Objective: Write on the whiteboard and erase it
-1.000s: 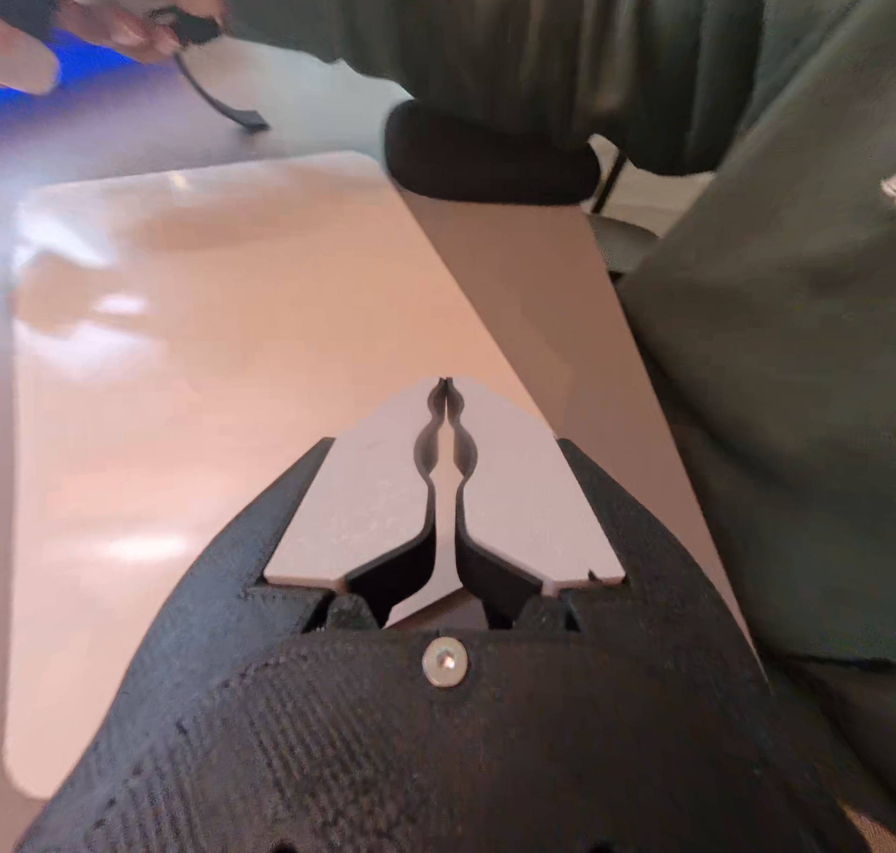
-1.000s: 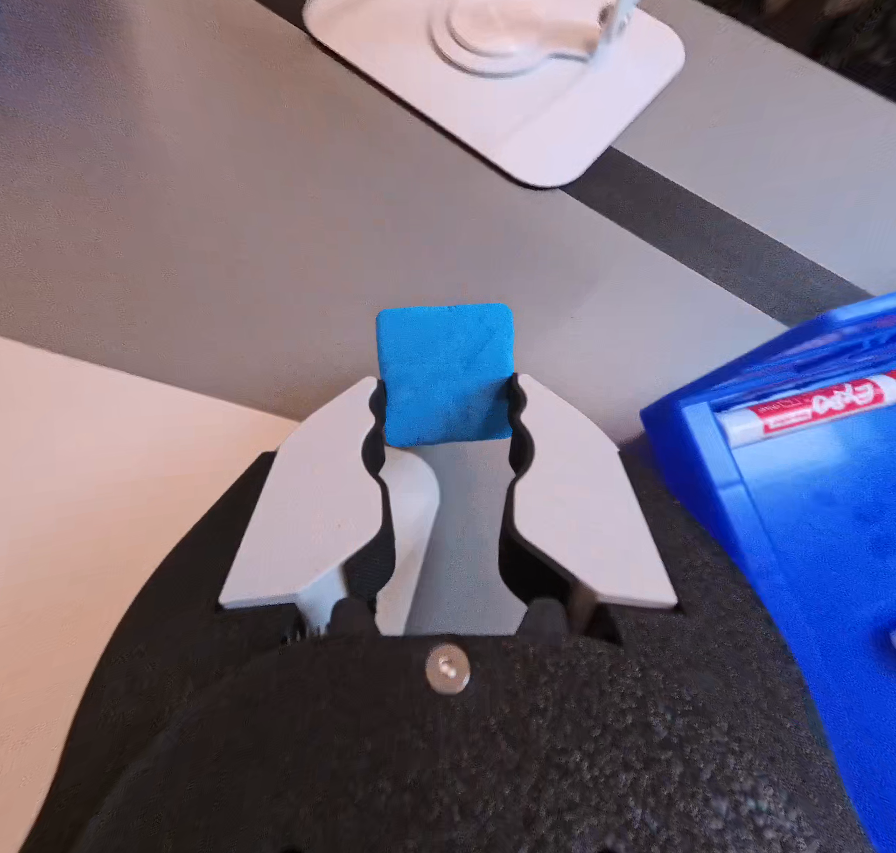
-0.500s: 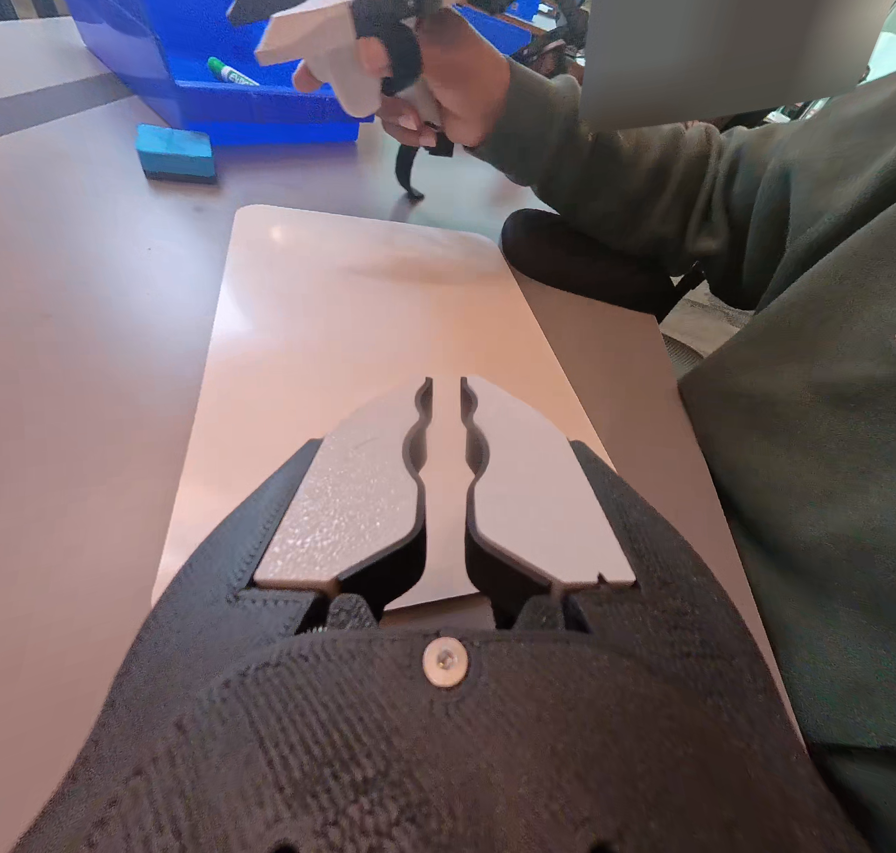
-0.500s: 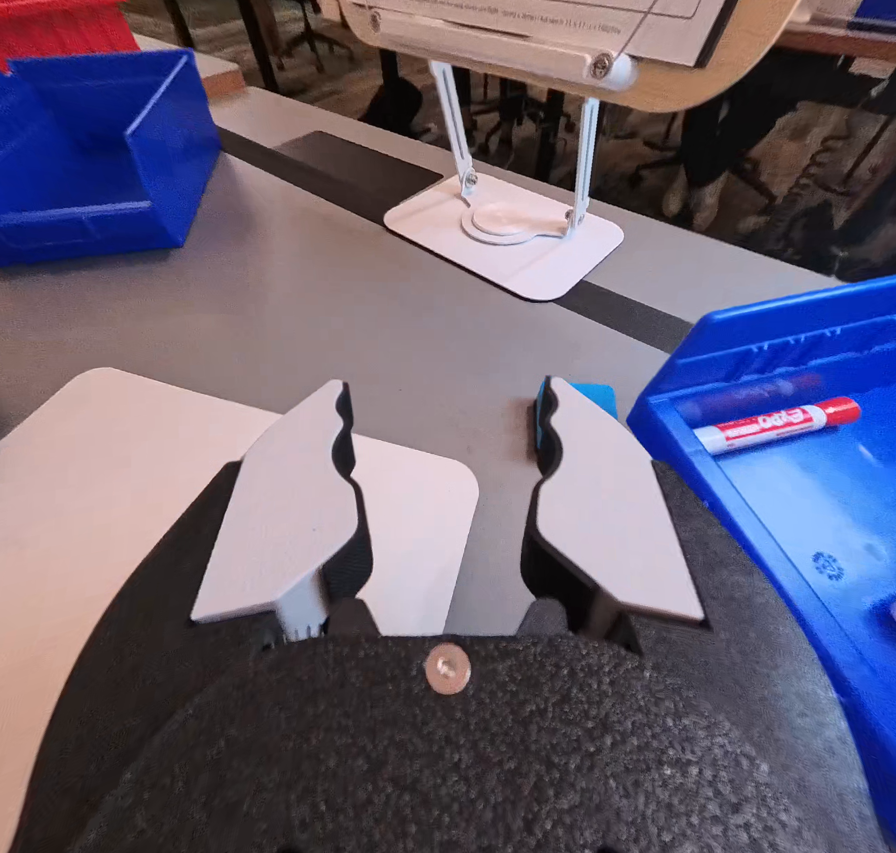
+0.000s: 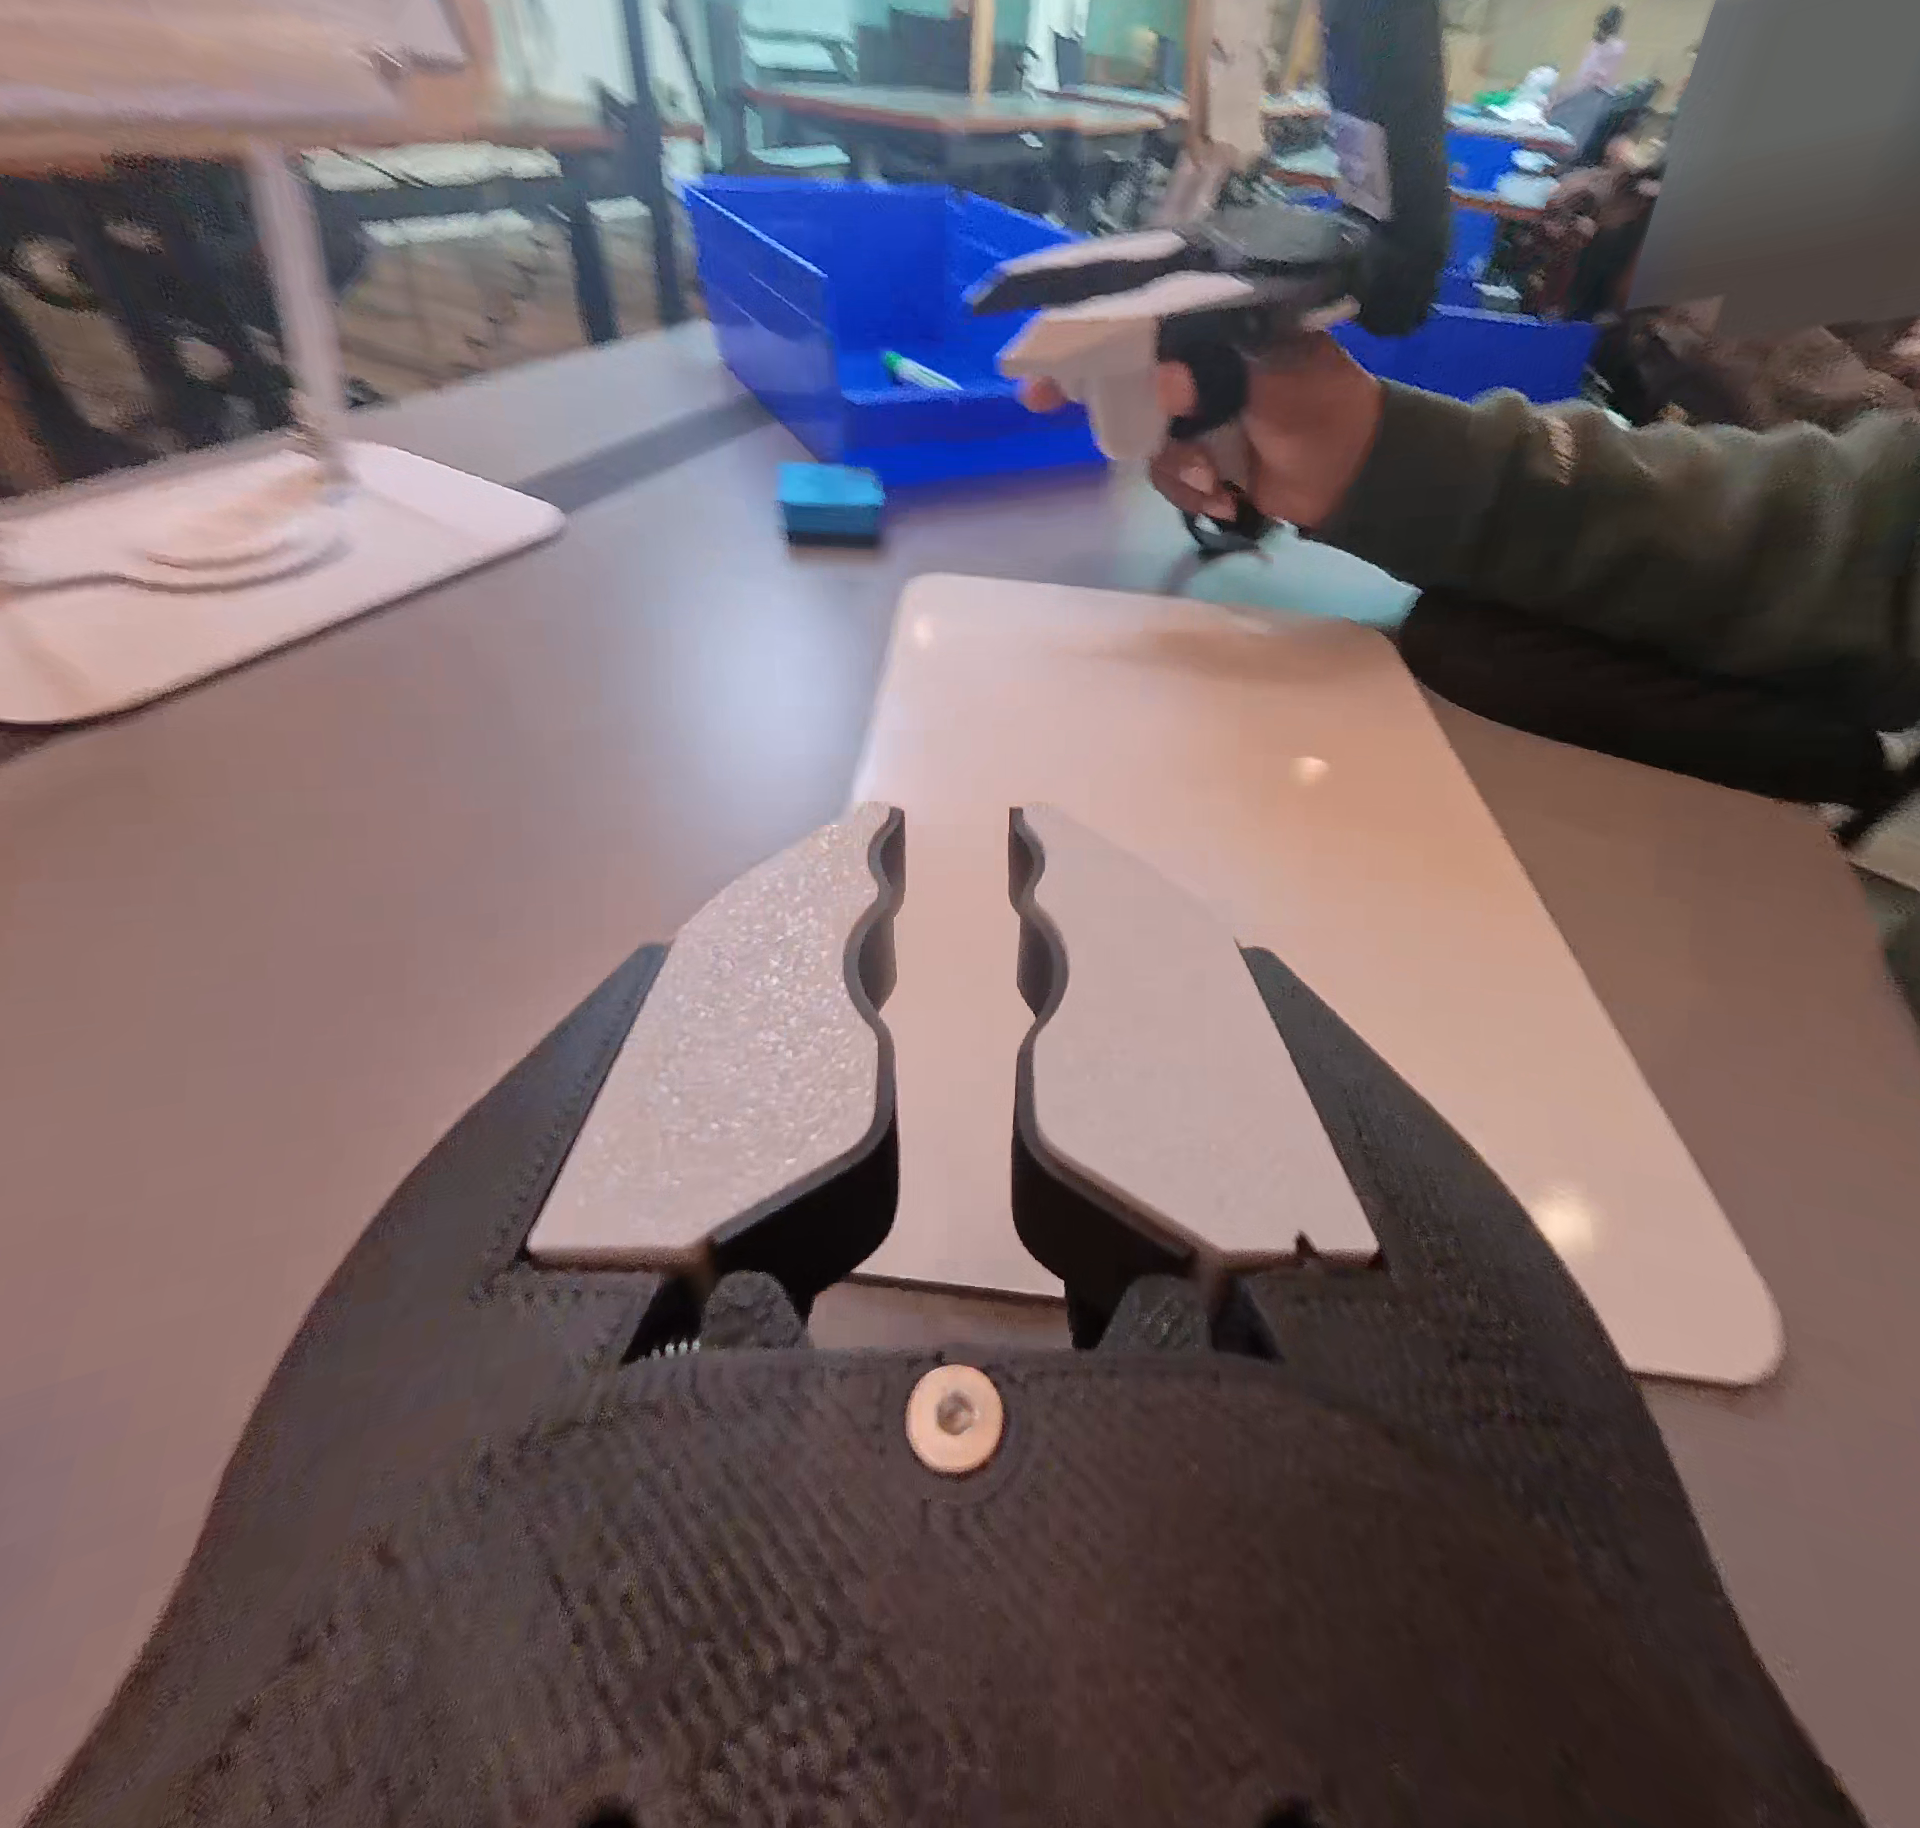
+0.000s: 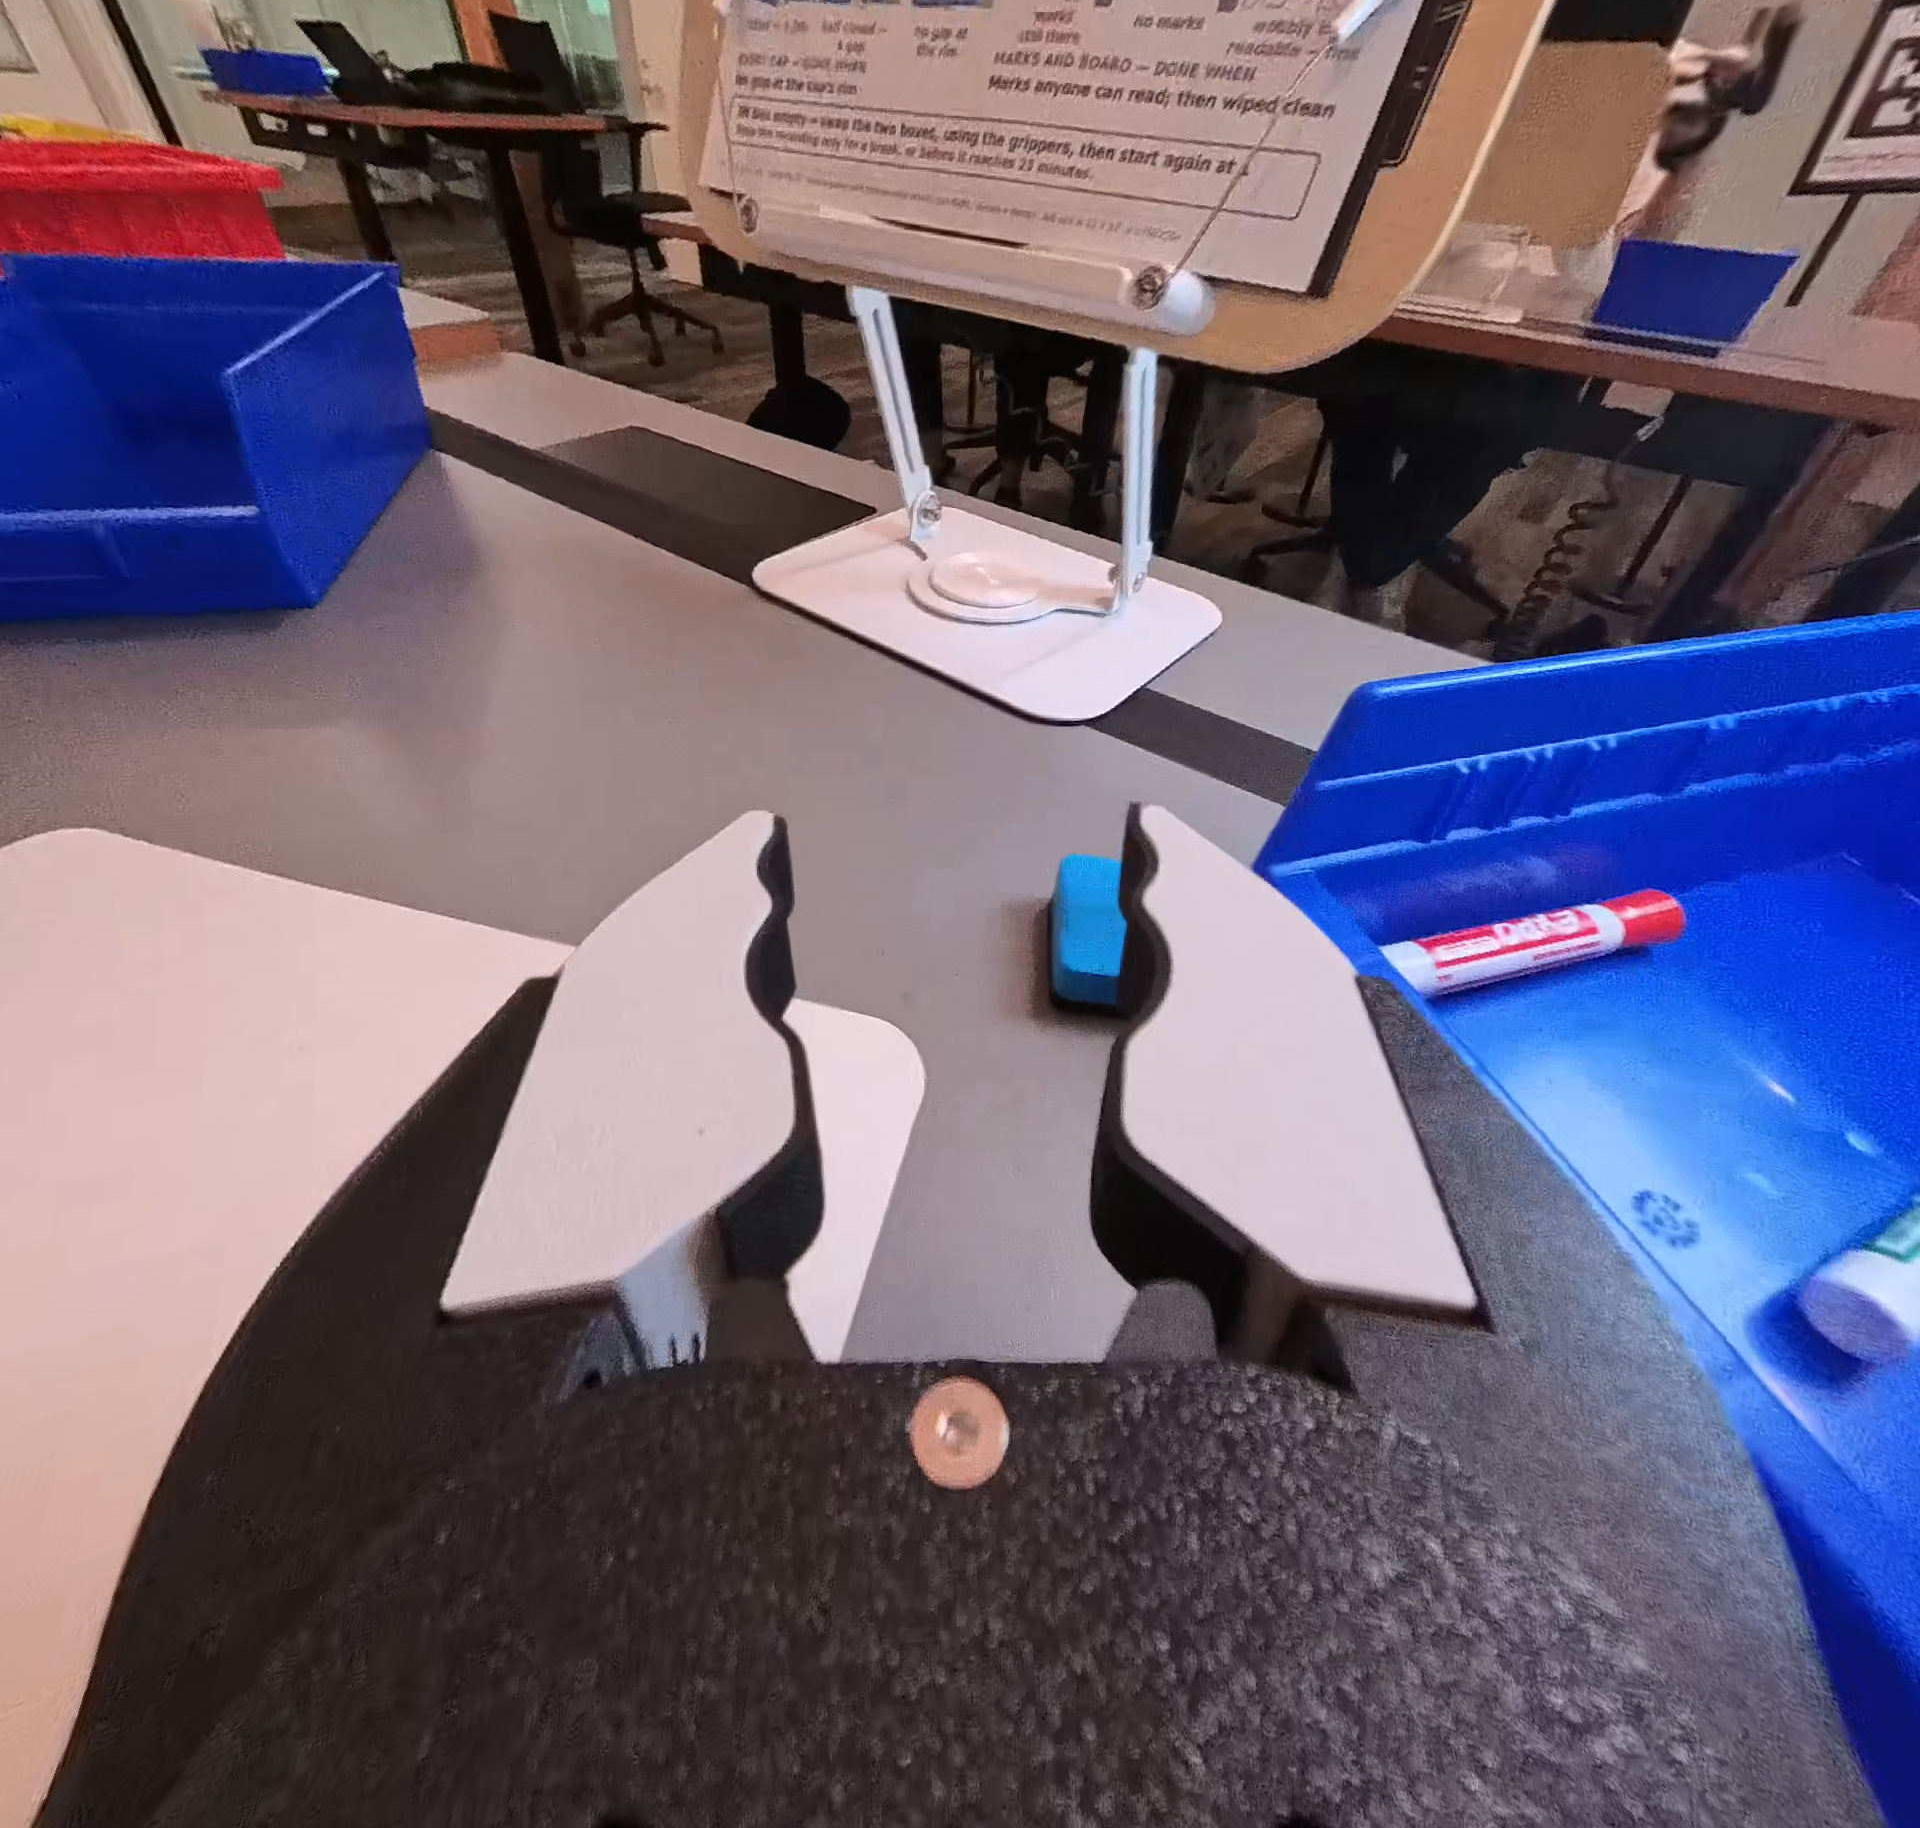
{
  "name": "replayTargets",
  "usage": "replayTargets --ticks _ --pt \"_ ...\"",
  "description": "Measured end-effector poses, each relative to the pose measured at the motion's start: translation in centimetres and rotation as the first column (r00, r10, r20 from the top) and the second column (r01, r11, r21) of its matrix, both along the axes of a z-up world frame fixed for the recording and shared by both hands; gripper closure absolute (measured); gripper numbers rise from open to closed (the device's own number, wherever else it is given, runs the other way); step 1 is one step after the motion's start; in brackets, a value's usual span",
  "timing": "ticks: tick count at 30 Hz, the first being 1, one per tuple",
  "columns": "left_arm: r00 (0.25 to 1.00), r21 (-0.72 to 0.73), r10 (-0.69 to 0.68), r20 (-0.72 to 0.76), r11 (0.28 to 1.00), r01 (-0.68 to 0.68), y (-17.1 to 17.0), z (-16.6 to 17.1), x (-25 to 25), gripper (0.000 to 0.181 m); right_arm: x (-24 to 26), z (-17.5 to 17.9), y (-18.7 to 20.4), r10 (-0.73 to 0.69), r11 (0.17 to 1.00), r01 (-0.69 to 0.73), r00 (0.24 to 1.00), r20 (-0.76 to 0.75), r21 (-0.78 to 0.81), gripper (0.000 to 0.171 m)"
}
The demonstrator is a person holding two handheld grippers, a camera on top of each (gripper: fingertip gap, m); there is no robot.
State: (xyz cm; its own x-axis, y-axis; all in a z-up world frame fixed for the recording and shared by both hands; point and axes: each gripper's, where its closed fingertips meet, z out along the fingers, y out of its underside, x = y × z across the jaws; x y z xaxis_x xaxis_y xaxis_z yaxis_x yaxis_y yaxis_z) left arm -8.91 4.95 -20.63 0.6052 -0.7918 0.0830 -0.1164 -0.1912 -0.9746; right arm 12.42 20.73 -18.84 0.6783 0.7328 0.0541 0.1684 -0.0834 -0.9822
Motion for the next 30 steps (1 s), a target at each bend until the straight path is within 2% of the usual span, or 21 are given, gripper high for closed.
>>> replayTargets --ticks 3,6,11,18,23,30 --pt "0.985 0.085 0.164 0.046 0.982 -0.167 2.2 1.6 -3.6 0.162 1.1 0.5 0.4 -0.031 1.000 0.032 0.999 -0.043 0.001 0.111" --pt "0.948 0.155 0.311 0.064 0.936 -0.317 3.7 2.8 -7.4 0.162 1.8 0.8 0.8 -0.040 0.999 0.039 0.996 -0.080 -0.007 0.111" --pt "0.893 0.214 0.450 -0.001 0.873 -0.439 4.3 3.1 -11.7 0.160 2.5 1.5 1.2 -0.061 0.998 0.061 0.994 -0.091 0.004 0.112" --pt "0.868 0.237 0.495 -0.034 0.848 -0.474 4.1 3.4 -13.3 0.157 3.1 1.4 1.4 -0.075 0.997 0.075 0.993 -0.095 -0.003 0.112" --pt "0.866 0.253 0.496 -0.058 0.847 -0.468 4.1 3.4 -13.4 0.157 2.9 0.1 1.5 -0.071 0.997 0.070 0.997 -0.037 -0.027 0.111" --pt "0.886 0.243 0.464 -0.031 0.863 -0.443 3.7 3.8 -12.7 0.156 1.6 -6.4 3.3 -0.060 0.962 0.114 0.975 0.214 -0.250 0.104"
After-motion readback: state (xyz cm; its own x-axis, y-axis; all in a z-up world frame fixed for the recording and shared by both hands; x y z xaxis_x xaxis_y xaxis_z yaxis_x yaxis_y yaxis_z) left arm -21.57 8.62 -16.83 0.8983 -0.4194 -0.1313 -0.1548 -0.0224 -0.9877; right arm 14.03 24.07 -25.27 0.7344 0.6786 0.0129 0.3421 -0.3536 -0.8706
